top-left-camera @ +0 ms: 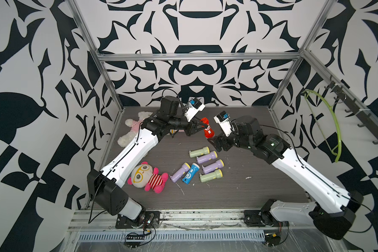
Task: Close the plug at the bottom of the flashlight
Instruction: Place the flashlight at the center of the board.
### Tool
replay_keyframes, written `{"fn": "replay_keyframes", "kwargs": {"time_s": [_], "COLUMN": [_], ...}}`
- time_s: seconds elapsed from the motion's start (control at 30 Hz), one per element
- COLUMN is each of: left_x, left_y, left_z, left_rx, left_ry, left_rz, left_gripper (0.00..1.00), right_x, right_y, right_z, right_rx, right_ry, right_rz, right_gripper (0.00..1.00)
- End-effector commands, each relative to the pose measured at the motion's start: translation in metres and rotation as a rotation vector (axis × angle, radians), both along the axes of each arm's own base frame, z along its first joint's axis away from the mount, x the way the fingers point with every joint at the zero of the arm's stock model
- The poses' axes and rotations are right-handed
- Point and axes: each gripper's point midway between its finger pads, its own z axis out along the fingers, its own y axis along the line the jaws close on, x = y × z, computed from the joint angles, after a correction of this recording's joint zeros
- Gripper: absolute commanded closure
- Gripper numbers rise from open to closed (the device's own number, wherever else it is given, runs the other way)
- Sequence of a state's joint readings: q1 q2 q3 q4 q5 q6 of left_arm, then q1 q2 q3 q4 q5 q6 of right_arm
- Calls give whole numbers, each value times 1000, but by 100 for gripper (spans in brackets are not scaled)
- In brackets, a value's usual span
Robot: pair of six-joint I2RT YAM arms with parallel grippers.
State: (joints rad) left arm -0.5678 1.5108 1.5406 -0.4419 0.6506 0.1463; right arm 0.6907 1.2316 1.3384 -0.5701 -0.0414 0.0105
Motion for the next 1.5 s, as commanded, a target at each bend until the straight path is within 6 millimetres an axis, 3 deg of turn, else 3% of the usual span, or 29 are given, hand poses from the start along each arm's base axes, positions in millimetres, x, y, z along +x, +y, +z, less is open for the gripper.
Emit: {"fn": "replay_keyframes", "kwargs": {"time_s": [0.0, 0.2, 0.33, 0.7, 0.83, 0.9, 0.97, 1.03, 1.1, 1.2, 1.37, 1.47], "left_x": [-21, -29, -30, -19, -14, -11, -7, -2, 4, 16, 31, 32], "left_y": [-5, -6, -7, -12, -11, -8, -5, -2, 2, 11, 28, 31], "left_z": [34, 45, 42, 33, 34, 35, 34, 33, 32, 30, 24, 16], "left_rx": [-101, -139, -142, -132, -130, -132, -132, -133, -135, -136, -148, -164], "left_ry": [13, 27, 42, 83, 73, 65, 55, 50, 49, 61, 82, 110], "left_rz": [-97, -129, -143, -125, -95, -75, -48, -17, 19, 82, 177, 210], "left_gripper": [100, 100, 100, 100, 80, 73, 55, 44, 42, 42, 41, 40], "right_x": [17, 27, 33, 33, 33, 36, 36, 37, 39, 50, 75, 90], "right_y": [8, 32, 33, 32, 31, 26, 24, 20, 16, -6, -70, -110], "right_z": [26, 22, 25, 24, 18, 14, 11, 7, 1, -16, -67, -99], "right_rx": [8, -13, -22, -36, -54, -83, -99, -124, -140, -178, -150, -218], "right_ry": [-117, -118, -141, -133, -113, -107, -87, -66, -42, 34, 255, 307], "right_rz": [-13, 35, 18, 8, 9, -21, -30, -49, -71, -152, -330, -473], "right_gripper": [17, 30, 39, 75, 100, 100, 100, 100, 100, 100, 100, 100]}}
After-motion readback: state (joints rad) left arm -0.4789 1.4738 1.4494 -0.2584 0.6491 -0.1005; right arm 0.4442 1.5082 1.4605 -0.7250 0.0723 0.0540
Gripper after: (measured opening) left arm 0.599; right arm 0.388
